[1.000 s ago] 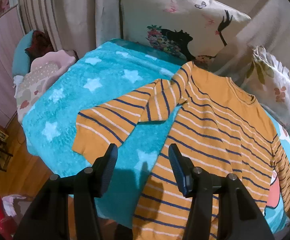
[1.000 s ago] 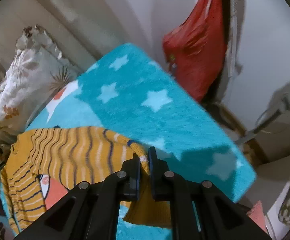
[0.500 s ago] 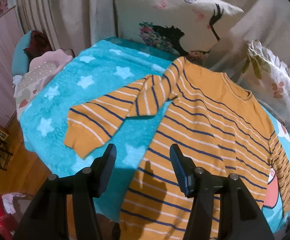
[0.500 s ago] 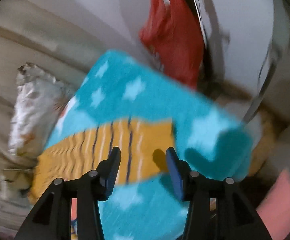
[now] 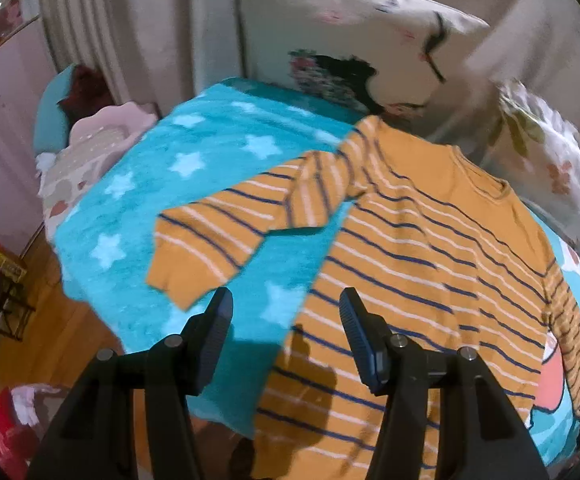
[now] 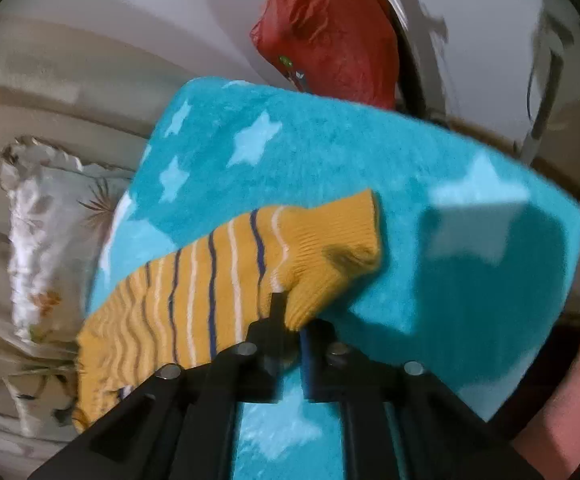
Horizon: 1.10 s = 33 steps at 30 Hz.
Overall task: Fold small clothes
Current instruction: 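Lay the sleeve cuff onto the sweater body and open the right tool, then grasp the other sleeve cuff with the left tool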
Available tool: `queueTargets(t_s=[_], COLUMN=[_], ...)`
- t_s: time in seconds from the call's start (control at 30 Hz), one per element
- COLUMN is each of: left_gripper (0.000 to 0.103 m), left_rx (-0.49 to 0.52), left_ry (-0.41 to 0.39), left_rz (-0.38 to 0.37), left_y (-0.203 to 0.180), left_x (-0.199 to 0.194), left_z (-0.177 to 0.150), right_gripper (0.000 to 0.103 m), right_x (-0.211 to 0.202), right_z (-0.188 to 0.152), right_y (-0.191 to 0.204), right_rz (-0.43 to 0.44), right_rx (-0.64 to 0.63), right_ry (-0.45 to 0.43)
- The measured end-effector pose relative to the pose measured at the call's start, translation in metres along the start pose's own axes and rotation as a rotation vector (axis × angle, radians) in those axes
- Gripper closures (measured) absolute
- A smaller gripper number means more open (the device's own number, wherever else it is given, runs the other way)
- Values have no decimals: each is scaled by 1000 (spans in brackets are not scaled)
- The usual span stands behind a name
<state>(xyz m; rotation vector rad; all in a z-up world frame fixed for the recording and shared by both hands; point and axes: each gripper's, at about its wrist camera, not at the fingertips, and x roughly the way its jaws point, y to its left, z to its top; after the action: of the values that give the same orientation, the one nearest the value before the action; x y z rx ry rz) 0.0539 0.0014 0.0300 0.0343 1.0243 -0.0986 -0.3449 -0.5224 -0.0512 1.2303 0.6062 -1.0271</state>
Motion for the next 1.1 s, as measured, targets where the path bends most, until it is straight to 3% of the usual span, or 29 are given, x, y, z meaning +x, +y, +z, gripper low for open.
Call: queueTargets(t_s=[0.1, 0.2, 0.3, 0.43, 0.63, 0.77, 0.97, 1.1], left_gripper=[49, 49, 49, 49, 49, 49, 49, 49], left_rx=[-31, -66, -77, -89, -140, -182, -257, -288], left_ry=[-7, -2, 10, -5, 1, 17, 46, 63], left_rz=[20, 9, -27, -37, -8, 25, 66, 72], left_y=[23, 42, 57, 82, 145, 189, 246, 266], left_x=[4, 15, 30, 41, 63, 75, 89, 97], left_z=[3, 10, 22, 40, 64, 68, 67, 66], right_gripper=[96, 97, 97, 97, 97, 97, 96, 85], right_x=[-10, -27, -38, -32, 22, 64, 142, 175], right_z=[3, -2, -19, -62, -168, -258, -370, -418], right_y=[21, 71, 140, 241, 393, 458, 509, 515], right_rz=[-34, -10, 53, 185, 329, 362, 257, 166], right_rx=[-58, -171, -315, -457, -670, -829, -1066, -1201], right_ry=[-39, -83, -103, -63, 81, 187, 298, 338])
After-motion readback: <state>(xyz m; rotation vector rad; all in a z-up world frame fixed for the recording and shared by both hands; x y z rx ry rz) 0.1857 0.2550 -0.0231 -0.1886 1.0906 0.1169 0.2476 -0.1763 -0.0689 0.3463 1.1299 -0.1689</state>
